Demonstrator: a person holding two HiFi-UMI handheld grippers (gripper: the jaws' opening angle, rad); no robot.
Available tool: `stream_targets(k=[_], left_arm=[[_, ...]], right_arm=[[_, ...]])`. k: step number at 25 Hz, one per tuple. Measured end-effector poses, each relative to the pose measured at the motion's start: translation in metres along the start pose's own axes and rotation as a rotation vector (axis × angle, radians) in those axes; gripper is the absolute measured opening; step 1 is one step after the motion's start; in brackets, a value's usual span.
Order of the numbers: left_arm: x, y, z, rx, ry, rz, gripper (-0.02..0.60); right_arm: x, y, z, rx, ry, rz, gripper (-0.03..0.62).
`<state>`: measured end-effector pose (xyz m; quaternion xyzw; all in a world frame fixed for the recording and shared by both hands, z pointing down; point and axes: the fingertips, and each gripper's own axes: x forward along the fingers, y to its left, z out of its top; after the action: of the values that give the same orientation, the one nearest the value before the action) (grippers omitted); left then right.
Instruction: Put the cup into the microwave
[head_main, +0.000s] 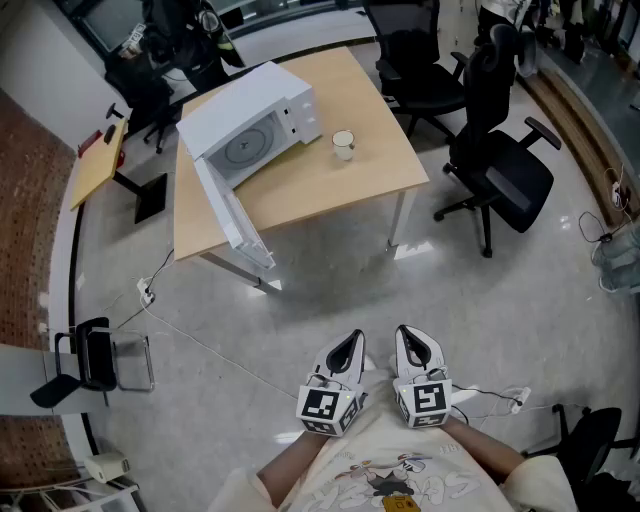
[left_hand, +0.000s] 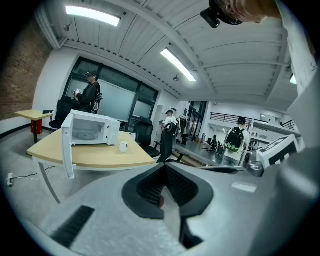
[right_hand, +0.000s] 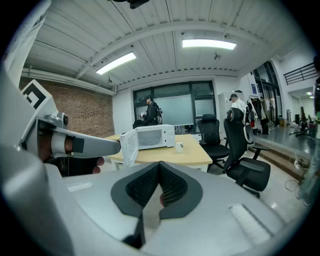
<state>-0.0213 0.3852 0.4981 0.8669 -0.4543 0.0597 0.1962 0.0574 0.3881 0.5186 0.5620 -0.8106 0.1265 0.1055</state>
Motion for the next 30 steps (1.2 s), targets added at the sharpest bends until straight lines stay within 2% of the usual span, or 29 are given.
stream_targets(k=[8,14,20,25,30], left_arm=[[-0.002,0.002,0.001,-0.01,-0.007,-0.005,0.005],[-0.002,0.008,0.001,-0.036,-0.01,0.001,0.005],[0.005,0.007,-0.006,-0.07,0.015,-0.01,0.005],[0.016,0.025,0.002,-0.106,0.017,0.038,0.005],[0.053,0.058,0.014,-0.125,0.012,0.092,0.005]], right_arm=[[-0.001,0.003,-0.001,-0.001,0.003,-0.001,0.005],[0.003,0.016,-0.002,0.046,-0.008,0.073,0.006],[0.004,0.017,-0.004,0.01,0.006,0.079,0.006],[0.028,0.011,0.0,0.01,0.032,0.106,0.006],[0.081,-0.004,0.013,-0.003,0.039,0.157,0.006]])
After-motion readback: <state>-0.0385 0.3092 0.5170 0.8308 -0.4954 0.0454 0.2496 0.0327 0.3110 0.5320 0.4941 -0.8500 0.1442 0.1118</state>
